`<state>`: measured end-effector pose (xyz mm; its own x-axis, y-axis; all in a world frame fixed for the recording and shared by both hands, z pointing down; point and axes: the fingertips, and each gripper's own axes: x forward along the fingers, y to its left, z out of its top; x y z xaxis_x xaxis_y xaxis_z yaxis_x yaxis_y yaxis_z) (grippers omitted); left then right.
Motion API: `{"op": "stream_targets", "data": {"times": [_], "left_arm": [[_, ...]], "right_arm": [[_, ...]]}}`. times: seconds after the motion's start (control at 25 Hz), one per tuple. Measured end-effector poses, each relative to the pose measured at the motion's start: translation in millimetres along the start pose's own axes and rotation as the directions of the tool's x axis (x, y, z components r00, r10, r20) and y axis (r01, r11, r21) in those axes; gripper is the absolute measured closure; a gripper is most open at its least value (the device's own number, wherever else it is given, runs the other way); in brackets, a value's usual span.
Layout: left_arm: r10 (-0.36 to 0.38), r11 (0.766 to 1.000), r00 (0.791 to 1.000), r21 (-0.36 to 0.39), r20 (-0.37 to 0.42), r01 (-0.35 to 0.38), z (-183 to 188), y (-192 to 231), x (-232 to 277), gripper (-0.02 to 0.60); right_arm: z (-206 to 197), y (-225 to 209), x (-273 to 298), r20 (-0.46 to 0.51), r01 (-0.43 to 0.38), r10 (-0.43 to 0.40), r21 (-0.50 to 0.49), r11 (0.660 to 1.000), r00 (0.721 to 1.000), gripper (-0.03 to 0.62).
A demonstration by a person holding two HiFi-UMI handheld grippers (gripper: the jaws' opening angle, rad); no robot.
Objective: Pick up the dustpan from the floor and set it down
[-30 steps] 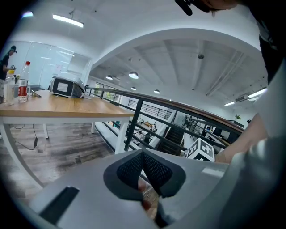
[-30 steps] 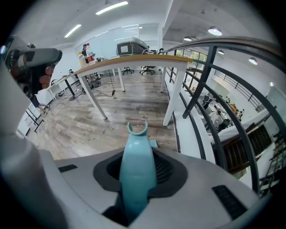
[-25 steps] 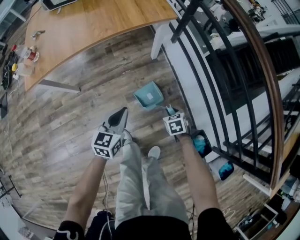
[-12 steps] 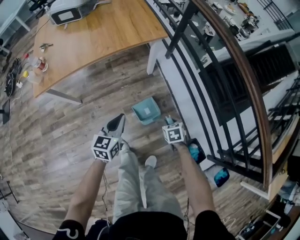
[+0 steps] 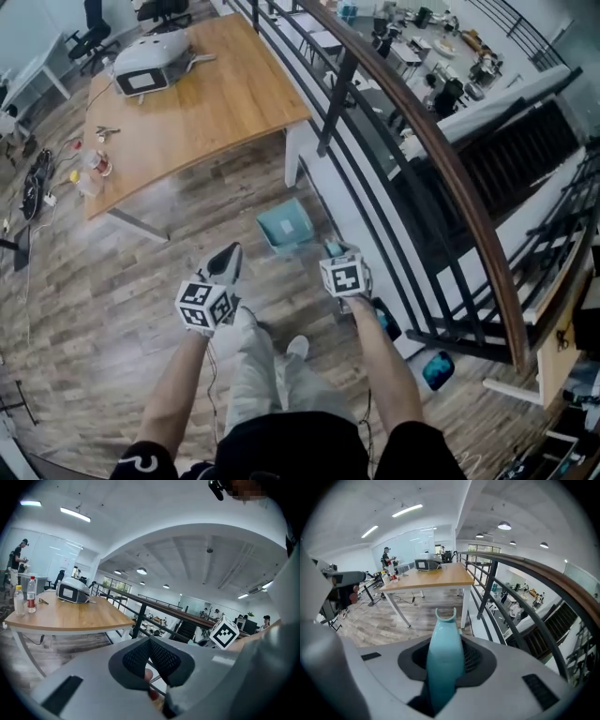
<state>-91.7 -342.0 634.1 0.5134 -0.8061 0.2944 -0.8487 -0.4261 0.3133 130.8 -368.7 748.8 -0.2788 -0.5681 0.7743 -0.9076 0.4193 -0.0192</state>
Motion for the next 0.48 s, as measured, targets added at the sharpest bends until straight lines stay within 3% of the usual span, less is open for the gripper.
{"op": "stream_targets", "data": {"times": [0.48], "left_arm": [[0.004,0.999,0.997,0.039,0.071,-0.007,72.5,-53.8,-44.5,0.584]], "right_arm": [[68.6,-14.1,-142.8,0.171,0.016,-0.018,0.013,1.000,0.985,0.510]]}}
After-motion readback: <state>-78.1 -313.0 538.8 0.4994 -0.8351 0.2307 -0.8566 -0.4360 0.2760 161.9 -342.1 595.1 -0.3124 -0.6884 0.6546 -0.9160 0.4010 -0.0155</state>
